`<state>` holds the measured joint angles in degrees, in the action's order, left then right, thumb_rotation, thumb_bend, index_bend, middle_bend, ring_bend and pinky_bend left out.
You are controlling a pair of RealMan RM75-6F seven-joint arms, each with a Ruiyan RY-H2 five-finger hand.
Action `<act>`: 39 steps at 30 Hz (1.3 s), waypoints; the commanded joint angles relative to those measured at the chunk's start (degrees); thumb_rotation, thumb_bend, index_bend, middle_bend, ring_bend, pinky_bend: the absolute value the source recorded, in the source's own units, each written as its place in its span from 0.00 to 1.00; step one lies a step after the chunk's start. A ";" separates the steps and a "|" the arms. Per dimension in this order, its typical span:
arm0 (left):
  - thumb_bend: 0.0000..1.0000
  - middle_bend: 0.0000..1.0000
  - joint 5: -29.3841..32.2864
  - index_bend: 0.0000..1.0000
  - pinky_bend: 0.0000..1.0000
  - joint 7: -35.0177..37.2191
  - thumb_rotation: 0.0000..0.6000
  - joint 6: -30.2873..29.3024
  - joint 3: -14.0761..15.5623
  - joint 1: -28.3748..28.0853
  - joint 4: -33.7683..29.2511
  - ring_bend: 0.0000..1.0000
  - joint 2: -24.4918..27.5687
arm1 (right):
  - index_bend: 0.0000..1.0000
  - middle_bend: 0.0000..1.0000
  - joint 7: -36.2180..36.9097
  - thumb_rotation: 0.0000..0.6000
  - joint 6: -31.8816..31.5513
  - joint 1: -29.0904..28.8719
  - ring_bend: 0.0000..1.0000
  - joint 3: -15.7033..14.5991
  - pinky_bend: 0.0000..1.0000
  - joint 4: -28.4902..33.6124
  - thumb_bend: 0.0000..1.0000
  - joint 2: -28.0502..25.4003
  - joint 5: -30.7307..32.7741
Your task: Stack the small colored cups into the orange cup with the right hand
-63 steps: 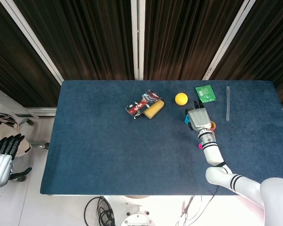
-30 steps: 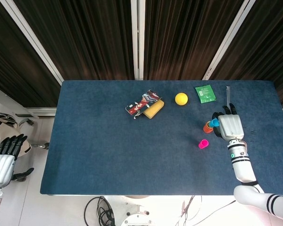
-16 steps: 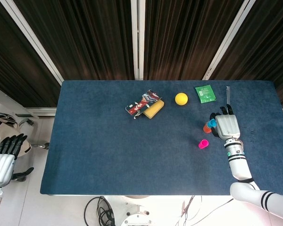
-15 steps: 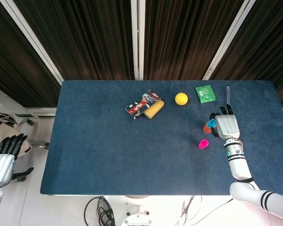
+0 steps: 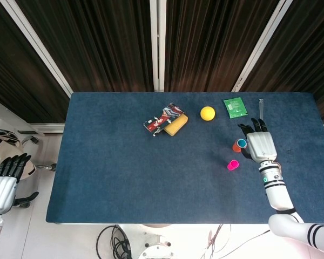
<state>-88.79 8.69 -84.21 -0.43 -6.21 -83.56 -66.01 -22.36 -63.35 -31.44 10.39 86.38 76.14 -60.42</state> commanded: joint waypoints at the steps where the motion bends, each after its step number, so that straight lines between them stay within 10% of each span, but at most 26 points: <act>1: 0.12 0.04 -0.11 0.05 0.00 -0.23 1.00 -0.16 0.02 0.04 -0.19 0.00 -0.04 | 0.20 0.29 1.25 1.00 -1.97 2.07 0.00 -3.09 0.00 6.25 0.23 -3.68 -6.19; 13: 0.12 0.04 -0.37 0.05 0.00 -0.73 1.00 -0.99 0.51 0.79 -0.43 0.00 -0.30 | 0.22 0.31 -3.48 1.00 -0.48 4.42 0.00 -8.74 0.00 8.35 0.23 -4.41 -8.01; 39: 0.12 0.04 -0.09 0.05 0.00 0.74 1.00 -0.88 0.47 1.01 1.23 0.00 -1.09 | 0.31 0.37 -4.87 1.00 1.56 3.88 0.02 -7.34 0.00 -0.03 0.27 3.85 -5.75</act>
<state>-88.89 9.41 -85.08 0.04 -5.22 -82.35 -67.09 -27.09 -61.67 -27.56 3.03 86.48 79.85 -66.14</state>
